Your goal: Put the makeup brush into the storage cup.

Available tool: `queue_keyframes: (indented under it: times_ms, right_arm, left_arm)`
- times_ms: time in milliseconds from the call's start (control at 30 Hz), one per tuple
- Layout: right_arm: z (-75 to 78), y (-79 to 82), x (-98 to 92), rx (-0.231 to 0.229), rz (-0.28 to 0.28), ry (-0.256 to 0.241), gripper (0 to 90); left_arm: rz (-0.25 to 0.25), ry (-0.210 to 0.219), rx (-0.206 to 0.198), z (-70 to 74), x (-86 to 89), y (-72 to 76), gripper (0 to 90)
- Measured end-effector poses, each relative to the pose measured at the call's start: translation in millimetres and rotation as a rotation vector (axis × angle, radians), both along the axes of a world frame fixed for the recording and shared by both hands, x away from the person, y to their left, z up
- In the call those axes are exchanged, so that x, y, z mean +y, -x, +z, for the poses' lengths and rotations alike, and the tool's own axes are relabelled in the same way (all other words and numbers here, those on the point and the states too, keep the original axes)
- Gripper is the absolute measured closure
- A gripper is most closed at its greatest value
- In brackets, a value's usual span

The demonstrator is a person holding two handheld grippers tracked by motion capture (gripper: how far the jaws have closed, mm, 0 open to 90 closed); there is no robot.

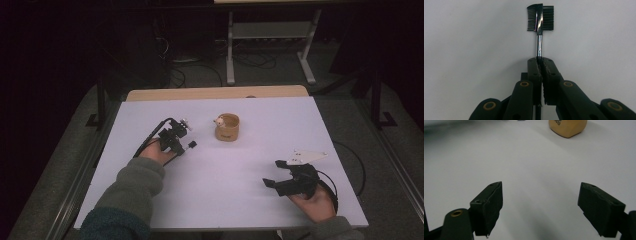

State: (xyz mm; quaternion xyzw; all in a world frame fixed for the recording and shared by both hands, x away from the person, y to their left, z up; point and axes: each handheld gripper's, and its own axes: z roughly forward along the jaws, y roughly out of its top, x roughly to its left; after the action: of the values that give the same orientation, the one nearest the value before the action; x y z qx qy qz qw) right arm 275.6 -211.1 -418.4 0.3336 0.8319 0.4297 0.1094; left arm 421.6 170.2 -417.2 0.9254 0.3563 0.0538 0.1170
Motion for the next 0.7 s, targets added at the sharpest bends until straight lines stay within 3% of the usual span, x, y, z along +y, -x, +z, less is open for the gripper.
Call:
queue_keyframes:
  times_ms: [467, 700]
  right_arm:
    - [-0.9, -0.1, 0.4, 0.005, -0.001, 0.002, 19.3]
    - [-0.6, 0.1, 0.9, 0.009, -0.004, -0.009, 19.4]
  left_arm:
    - [-0.016, 0.005, -0.008, 1.0, 2.6, 1.2, 85.9]
    - [-0.016, 0.065, -0.011, 9.3, 14.2, 6.8, 85.9]
